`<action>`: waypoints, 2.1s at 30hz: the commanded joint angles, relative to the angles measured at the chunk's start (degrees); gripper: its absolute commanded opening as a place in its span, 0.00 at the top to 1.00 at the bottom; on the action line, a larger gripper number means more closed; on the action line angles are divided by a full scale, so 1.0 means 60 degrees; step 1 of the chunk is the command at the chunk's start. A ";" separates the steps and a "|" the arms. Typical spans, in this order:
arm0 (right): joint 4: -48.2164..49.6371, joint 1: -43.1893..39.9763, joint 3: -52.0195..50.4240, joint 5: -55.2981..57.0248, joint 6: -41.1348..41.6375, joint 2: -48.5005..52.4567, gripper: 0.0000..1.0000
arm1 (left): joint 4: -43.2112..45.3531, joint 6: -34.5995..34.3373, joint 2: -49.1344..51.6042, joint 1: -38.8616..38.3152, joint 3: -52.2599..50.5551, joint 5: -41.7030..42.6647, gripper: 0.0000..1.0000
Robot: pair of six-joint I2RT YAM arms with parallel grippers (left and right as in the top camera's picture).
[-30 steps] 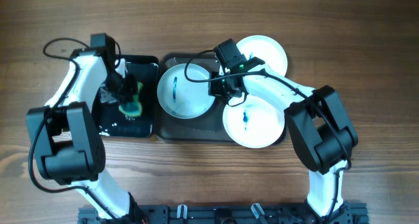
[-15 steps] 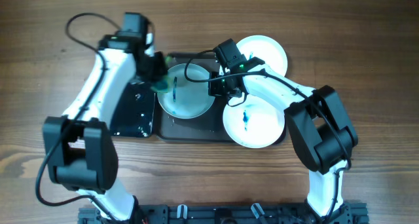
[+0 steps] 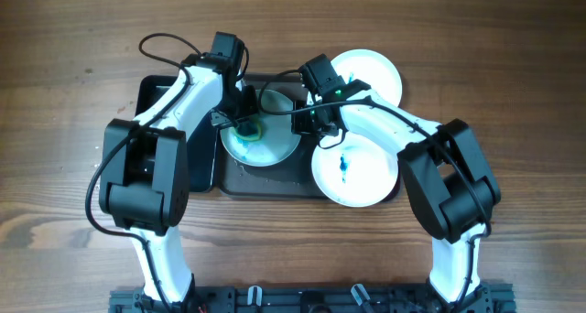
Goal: Clean dirty plates on tray and stack at the side
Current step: 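Scrub the left plate with the sponge while right gripper holds rim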
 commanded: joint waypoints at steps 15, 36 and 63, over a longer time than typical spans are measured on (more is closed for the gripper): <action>0.0058 -0.0004 0.0186 -0.0259 0.0036 0.0240 0.96 | -0.0838 0.0831 0.0576 -0.0117 0.0204 0.2106 0.96; 0.0073 -0.0004 0.0186 -0.0259 0.0066 0.0240 0.96 | 0.0331 -0.0404 0.0583 -0.1035 0.0914 -0.0936 0.96; 0.0248 -0.0907 -0.0004 -0.2619 -0.0718 0.0481 0.96 | -0.1625 0.1071 0.0583 -0.1180 0.0914 0.3191 0.96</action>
